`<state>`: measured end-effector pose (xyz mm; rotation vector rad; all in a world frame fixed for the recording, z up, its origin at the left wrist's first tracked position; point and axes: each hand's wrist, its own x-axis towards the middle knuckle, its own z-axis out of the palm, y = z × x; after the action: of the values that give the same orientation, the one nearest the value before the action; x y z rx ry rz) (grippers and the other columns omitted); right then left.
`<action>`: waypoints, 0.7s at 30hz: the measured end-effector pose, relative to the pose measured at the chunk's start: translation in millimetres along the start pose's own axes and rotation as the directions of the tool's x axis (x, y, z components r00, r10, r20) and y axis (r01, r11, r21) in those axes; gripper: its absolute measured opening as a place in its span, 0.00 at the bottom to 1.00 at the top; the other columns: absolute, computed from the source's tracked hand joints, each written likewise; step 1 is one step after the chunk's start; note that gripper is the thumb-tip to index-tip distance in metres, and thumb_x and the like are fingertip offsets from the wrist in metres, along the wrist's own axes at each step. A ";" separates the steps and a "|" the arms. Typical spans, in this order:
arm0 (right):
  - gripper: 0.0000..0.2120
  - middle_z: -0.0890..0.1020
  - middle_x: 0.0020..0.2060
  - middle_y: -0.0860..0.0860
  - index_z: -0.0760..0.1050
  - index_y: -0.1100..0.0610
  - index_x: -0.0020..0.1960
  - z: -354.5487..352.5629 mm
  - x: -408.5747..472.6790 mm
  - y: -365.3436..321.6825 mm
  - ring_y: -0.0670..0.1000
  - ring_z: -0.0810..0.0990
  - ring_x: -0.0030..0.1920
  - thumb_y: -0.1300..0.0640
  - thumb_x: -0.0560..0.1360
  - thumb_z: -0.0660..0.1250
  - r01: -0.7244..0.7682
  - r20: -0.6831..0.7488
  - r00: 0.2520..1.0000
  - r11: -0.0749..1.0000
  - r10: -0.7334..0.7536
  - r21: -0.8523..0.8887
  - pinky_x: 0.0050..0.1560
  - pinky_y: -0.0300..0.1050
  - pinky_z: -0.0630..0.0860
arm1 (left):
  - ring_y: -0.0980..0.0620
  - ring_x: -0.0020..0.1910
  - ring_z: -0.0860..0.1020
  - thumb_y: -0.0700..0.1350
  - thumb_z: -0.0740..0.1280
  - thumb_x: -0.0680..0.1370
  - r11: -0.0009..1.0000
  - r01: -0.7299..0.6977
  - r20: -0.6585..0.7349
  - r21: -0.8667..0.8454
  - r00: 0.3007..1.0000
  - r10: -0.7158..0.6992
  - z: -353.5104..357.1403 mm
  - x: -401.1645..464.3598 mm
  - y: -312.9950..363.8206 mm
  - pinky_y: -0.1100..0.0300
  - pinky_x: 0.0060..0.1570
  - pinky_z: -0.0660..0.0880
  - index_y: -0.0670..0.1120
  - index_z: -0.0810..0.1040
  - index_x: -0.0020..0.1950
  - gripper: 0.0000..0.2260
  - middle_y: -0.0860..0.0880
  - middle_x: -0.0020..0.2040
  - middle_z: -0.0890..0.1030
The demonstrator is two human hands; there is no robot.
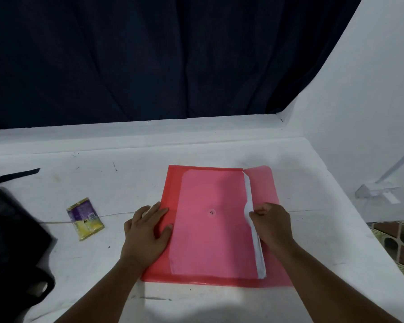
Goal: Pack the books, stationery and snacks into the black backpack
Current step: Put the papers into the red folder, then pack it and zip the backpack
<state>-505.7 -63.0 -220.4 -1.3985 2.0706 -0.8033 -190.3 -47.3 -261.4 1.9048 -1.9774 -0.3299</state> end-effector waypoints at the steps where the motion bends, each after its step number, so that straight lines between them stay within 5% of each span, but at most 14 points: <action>1: 0.05 0.85 0.36 0.51 0.83 0.61 0.46 -1.3 -0.8 -3.2 0.50 0.84 0.39 0.61 0.75 0.68 -0.002 0.030 1.000 1.000 0.001 0.009 0.44 0.45 0.80 | 0.51 0.77 0.59 0.67 0.51 0.74 1.000 0.002 -0.001 0.001 1.000 -0.002 0.3 0.1 -0.1 0.45 0.73 0.55 0.58 0.71 0.74 0.31 0.56 0.77 0.67; 6: 0.13 0.86 0.43 0.47 0.83 0.54 0.56 -7.7 6.6 -2.4 0.46 0.83 0.37 0.63 0.75 0.66 -0.062 0.160 0.986 0.994 0.047 0.093 0.39 0.37 0.77 | 0.51 0.77 0.60 0.67 0.52 0.75 1.000 0.005 -0.010 -0.011 1.000 -0.005 0.7 -0.6 0.4 0.44 0.73 0.55 0.58 0.71 0.74 0.30 0.55 0.77 0.68; 8: 0.14 0.86 0.39 0.47 0.84 0.54 0.55 -8.5 9.9 0.9 0.46 0.84 0.34 0.65 0.72 0.68 -0.107 0.169 0.982 0.986 0.084 0.129 0.38 0.39 0.81 | 0.51 0.77 0.59 0.67 0.52 0.75 1.000 0.006 -0.005 -0.004 1.000 -0.006 0.7 -0.3 0.4 0.44 0.73 0.55 0.58 0.71 0.74 0.31 0.55 0.77 0.68; 11: 0.16 0.86 0.43 0.45 0.84 0.54 0.56 -3.4 12.1 2.5 0.47 0.84 0.41 0.64 0.70 0.70 -0.110 0.131 0.987 0.986 0.094 0.125 0.46 0.49 0.84 | 0.50 0.77 0.59 0.67 0.51 0.75 1.000 0.005 -0.006 0.004 1.000 -0.005 0.5 -0.2 1.2 0.44 0.73 0.55 0.57 0.71 0.74 0.31 0.55 0.77 0.68; 16: 0.19 0.85 0.52 0.49 0.80 0.55 0.63 1.5 11.9 2.4 0.45 0.79 0.47 0.66 0.74 0.67 -0.041 0.133 0.991 0.995 0.028 0.095 0.37 0.27 0.68 | 0.51 0.77 0.59 0.66 0.52 0.75 1.000 0.009 -0.004 -0.003 1.000 -0.009 1.9 0.3 -1.4 0.45 0.73 0.55 0.58 0.71 0.74 0.30 0.55 0.77 0.68; 21: 0.22 0.84 0.52 0.48 0.80 0.54 0.63 -1.1 14.5 9.4 0.46 0.80 0.50 0.69 0.74 0.60 0.028 0.122 0.992 0.999 -0.030 0.019 0.41 0.33 0.71 | 0.52 0.76 0.59 0.66 0.53 0.76 1.000 0.000 -0.004 0.013 1.000 0.000 3.8 0.4 -3.6 0.45 0.73 0.55 0.58 0.70 0.74 0.29 0.56 0.77 0.68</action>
<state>-517.4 -73.6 -227.7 -1.4352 1.9503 -0.7262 -188.6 -48.3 -266.3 1.9121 -1.9819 -0.3141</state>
